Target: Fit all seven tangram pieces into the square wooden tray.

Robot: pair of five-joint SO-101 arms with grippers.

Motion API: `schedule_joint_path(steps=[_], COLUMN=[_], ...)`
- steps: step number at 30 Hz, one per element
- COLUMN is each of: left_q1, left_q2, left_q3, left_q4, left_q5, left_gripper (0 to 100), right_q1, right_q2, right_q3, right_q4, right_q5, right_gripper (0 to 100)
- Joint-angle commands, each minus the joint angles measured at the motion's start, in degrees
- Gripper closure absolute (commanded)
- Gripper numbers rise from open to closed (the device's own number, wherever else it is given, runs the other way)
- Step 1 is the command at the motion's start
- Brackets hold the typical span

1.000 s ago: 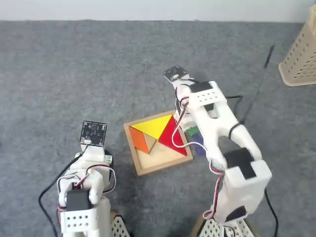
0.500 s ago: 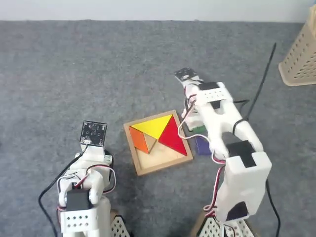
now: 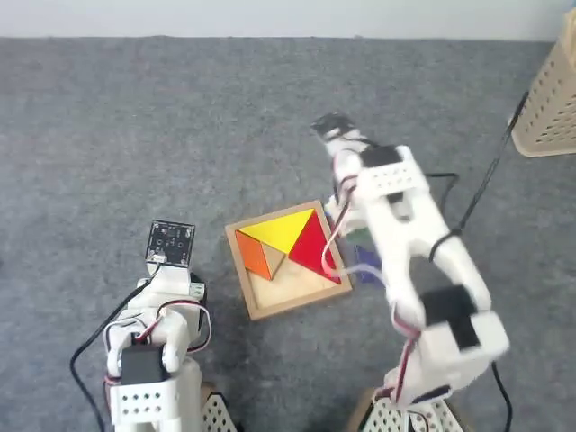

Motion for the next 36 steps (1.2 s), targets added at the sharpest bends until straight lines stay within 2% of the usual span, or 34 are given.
schedule_joint_path(steps=[1, 6, 15, 28, 36], left_q1=[0.1, 0.1, 0.1, 0.1, 0.1], left_q2=[-1.2, -1.2, -1.2, -1.2, -1.2], left_q3=[-0.6, -0.6, -0.6, -0.6, -0.6], left_q4=[0.0, 0.0, 0.0, 0.0, 0.0], left_q5=[0.4, 0.4, 0.4, 0.4, 0.4], left_gripper=[93, 93, 93, 93, 93], right_q1=[-6.4, -15.5, -23.3, -23.4, -23.4], right_q2=[-12.1, -18.5, -13.2, -9.0, -9.0], right_q3=[5.2, 15.6, 18.6, 18.3, 18.3], right_q4=[-1.3, -7.3, -13.6, -15.3, -15.2], right_q5=[0.0, 6.4, 6.9, 6.9, 6.9], right_gripper=[93.5, 93.5, 93.5, 93.4, 77.2])
